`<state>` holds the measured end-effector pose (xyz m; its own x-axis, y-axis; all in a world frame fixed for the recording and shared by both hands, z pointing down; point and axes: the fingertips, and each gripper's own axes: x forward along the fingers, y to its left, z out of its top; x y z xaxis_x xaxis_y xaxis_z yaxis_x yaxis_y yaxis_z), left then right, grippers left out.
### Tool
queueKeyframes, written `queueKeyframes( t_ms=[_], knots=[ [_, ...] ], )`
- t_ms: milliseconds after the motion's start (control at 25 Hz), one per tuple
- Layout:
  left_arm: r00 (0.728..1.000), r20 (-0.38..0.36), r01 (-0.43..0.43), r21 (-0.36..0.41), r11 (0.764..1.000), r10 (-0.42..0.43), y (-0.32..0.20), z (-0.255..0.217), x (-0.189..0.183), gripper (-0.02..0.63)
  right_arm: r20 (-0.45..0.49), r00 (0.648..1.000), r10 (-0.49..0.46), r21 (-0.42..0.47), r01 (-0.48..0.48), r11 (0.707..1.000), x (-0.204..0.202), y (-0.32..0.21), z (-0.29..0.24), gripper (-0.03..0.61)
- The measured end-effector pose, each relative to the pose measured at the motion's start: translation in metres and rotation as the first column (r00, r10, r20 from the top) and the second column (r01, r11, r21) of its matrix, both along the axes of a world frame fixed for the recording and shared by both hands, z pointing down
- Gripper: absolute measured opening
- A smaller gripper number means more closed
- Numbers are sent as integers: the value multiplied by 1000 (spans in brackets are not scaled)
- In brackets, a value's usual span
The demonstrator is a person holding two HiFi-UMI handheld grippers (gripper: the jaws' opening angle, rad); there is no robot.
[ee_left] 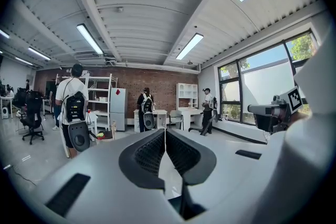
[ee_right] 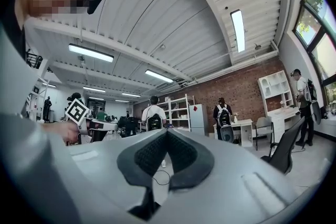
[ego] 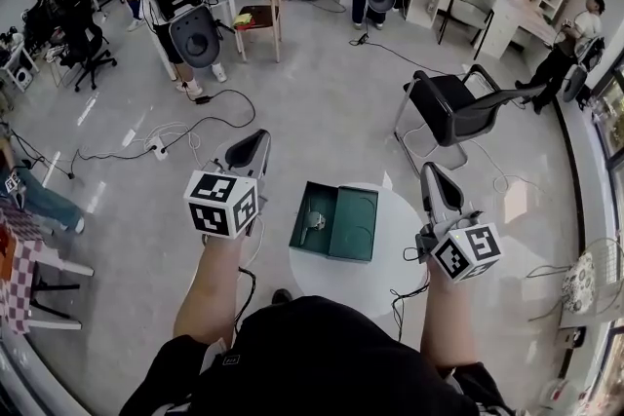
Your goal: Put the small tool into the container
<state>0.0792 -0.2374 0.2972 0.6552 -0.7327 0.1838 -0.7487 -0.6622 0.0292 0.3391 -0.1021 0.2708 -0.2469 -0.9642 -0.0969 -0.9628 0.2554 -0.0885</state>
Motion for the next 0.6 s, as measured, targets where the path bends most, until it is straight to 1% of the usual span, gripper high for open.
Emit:
queueKeyframes(
  t_ms=[320,600],
  knots=[
    [1000,-7,6,-10,1000,-6,2,4,-7,12,4,1000,-31,-11,31,999,-14,-3,4,8],
    [1000,-2,8,-20,1000,-8,5,9,-6,12,10,999,-45,-30,45,999,-18,-3,12,8]
  ],
)
